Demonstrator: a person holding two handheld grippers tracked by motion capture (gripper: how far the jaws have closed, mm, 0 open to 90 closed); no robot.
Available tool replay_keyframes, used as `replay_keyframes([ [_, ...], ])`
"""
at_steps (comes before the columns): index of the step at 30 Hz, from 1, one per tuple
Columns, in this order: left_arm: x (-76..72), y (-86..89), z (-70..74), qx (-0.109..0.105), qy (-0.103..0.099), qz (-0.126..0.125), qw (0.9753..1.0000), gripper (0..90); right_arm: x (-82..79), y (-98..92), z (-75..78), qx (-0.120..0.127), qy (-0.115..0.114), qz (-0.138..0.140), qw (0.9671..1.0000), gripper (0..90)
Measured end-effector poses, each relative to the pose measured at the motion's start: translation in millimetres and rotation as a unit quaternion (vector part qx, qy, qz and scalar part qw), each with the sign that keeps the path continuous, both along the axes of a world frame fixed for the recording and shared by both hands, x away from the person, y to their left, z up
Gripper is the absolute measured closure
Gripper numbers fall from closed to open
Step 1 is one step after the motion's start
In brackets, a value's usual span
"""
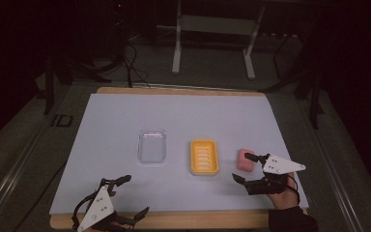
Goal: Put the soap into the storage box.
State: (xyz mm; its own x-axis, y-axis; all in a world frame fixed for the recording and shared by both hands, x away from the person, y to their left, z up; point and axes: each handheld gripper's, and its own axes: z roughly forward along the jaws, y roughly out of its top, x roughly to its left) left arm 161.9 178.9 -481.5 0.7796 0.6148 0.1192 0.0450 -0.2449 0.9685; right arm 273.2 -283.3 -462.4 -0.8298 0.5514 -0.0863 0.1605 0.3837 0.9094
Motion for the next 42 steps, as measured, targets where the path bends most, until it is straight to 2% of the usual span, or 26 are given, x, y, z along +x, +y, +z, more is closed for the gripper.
replay_keyframes([
  [2,-0.2,0.1,0.0,0.001,0.0,0.001,1.0,1.7,-1.7,0.9,2.1,-0.005,-0.02,-0.001,0.9998,14.8],
  [7,-0.2,-0.6,-0.3,0.003,0.001,0.0,1.0,1.7,-2.4,4.1,4.3,-0.016,-0.039,0.007,0.9991,14.3],
  [10,-0.2,-1.0,-0.3,0.005,0.001,0.001,1.0,1.7,-1.2,5.5,4.2,-0.018,-0.038,0.005,0.9991,14.3],
  [14,-0.5,-2.0,-0.5,0.006,0.002,0.0,1.0,1.7,3.2,4.8,3.2,-0.012,-0.014,-0.015,0.9997,14.1],
  [17,-0.6,-2.2,-0.6,0.007,0.003,0.0,1.0,1.7,5.3,4.3,0.5,-0.002,-0.014,-0.023,0.9996,13.3],
  [21,-0.8,-2.2,-0.6,0.007,0.002,0.0,1.0,1.7,8.0,5.7,-0.4,-0.036,-0.022,-0.053,0.9977,13.4],
  [24,-1.0,-2.7,-0.7,0.008,0.003,0.001,1.0,1.7,10.9,5.3,-0.3,-0.045,-0.018,-0.074,0.9961,13.7],
  [28,-1.4,-3.9,-0.8,0.011,0.003,0.0,0.9999,1.7,13.2,3.2,1.4,-0.051,-0.021,-0.104,0.9931,13.6],
  [31,-1.7,-4.3,-0.7,0.012,0.003,0.0,0.9999,1.7,14.5,2.3,2.9,-0.062,-0.01,-0.126,0.9901,13.6],
  [34,-2.0,-4.4,-0.7,0.011,0.002,0.001,0.9999,1.7,14.9,0.7,5.0,-0.066,-0.003,-0.159,0.985,13.6],
  [37,-2.1,-4.4,-0.6,0.011,0.001,0.001,0.9999,1.7,15.4,-1.5,7.0,-0.06,0.003,-0.172,0.9833,13.6],
  [38,-2.1,-4.6,-0.6,0.012,0.001,0.001,0.9999,1.7,15.5,-3.3,7.9,-0.061,0.008,-0.188,0.9803,13.6],
  [39,-2.1,-4.6,-0.6,0.012,0.001,0.001,0.9999,1.7,15.6,-4.2,8.2,-0.061,0.012,-0.193,0.9793,13.6],
  [42,-2.3,-5.2,-0.6,0.014,0.001,0.001,0.9999,1.7,17.0,-7.1,7.7,-0.067,0.035,-0.217,0.9733,13.6],
])
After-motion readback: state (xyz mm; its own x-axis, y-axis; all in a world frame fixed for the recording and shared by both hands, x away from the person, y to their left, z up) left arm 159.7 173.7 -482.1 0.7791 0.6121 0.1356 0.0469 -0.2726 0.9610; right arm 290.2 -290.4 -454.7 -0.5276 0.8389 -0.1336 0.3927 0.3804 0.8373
